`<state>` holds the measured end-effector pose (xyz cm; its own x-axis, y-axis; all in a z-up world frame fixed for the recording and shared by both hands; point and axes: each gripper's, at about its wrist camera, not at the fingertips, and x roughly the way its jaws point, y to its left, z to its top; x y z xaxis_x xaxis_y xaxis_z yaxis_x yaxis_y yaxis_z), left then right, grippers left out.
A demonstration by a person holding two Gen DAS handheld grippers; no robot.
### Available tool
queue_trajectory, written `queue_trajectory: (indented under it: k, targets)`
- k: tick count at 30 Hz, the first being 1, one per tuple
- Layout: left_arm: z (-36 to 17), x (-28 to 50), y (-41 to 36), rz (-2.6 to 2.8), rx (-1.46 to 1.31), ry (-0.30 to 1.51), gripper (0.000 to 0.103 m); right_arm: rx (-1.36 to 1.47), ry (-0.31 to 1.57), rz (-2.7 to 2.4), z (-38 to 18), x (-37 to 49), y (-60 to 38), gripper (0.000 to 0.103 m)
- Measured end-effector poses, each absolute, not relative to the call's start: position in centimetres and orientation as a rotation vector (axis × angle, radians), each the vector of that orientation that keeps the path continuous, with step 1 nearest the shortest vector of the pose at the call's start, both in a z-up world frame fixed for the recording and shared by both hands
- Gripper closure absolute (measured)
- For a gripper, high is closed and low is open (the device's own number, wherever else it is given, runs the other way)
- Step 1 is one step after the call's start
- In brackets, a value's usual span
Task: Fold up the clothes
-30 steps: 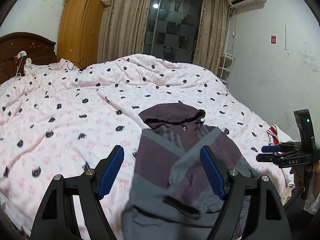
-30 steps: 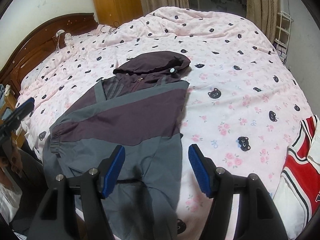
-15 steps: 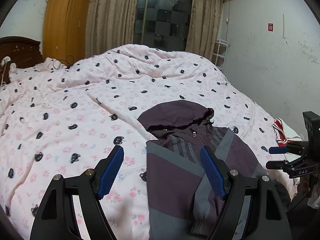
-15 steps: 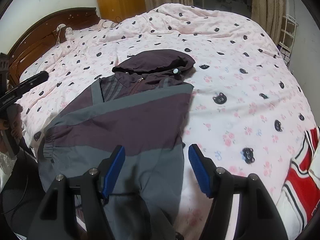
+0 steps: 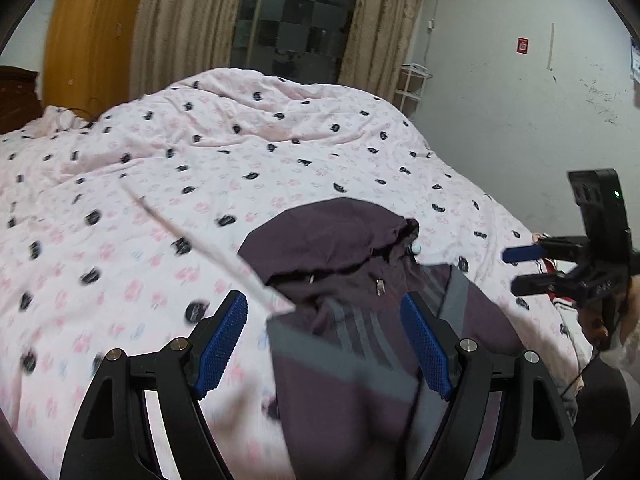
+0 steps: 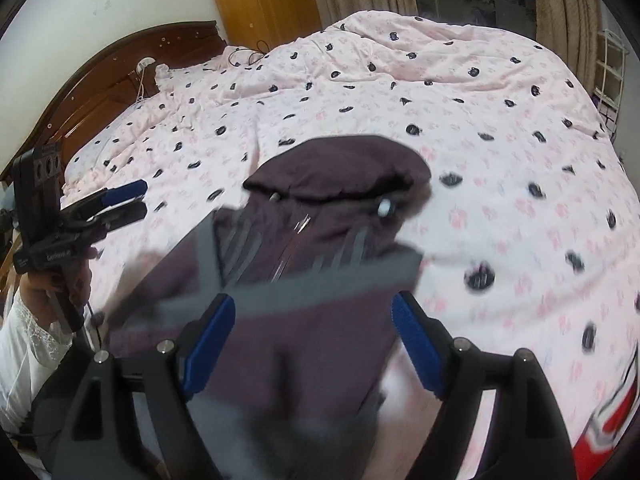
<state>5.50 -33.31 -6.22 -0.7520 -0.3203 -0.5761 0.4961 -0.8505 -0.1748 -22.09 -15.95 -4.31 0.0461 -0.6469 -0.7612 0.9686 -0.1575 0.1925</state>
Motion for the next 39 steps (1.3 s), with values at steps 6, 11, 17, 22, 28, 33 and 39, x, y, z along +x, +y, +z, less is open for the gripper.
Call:
queue_trajectory:
  k: [6,11,17,22,28,33,39]
  targets:
    - [-8.5,2.4,-38.9,-2.538,0.815,0.542,0.028,0.983,0.502,-1.469,-6.5,-27.4,-22.2,0.021]
    - [-10.8,0.9,-44.0,-2.511,0.838,0.758,0.028,1.124,0.422,-1.434,-9.2,-32.7,-25.7,0.021]
    - [-12.6,-1.0,-47.8,-2.503,0.831,0.920,0.028,1.218,0.327,-1.403,-10.8,-37.4,-28.7,0.021]
    - [-14.0,-2.8,-48.9,-2.491,0.888,0.927,0.028,1.268,0.281,-1.356,-11.8,-39.6,-31.0,0.021]
    - [-16.1,-4.0,-50.1,-2.420,1.001,0.895,0.028,1.286,0.268,-1.360,-12.4,-41.1,-32.6,0.021]
    - [-16.7,-4.3,-50.2,-2.436,1.016,0.910,0.028,1.268,0.248,-1.394,-11.9,-42.7,-32.4,0.021]
    - [-16.7,-4.8,-49.8,-2.472,1.004,0.894,0.028,1.324,0.230,-1.375,-13.5,-43.4,-32.9,0.021]
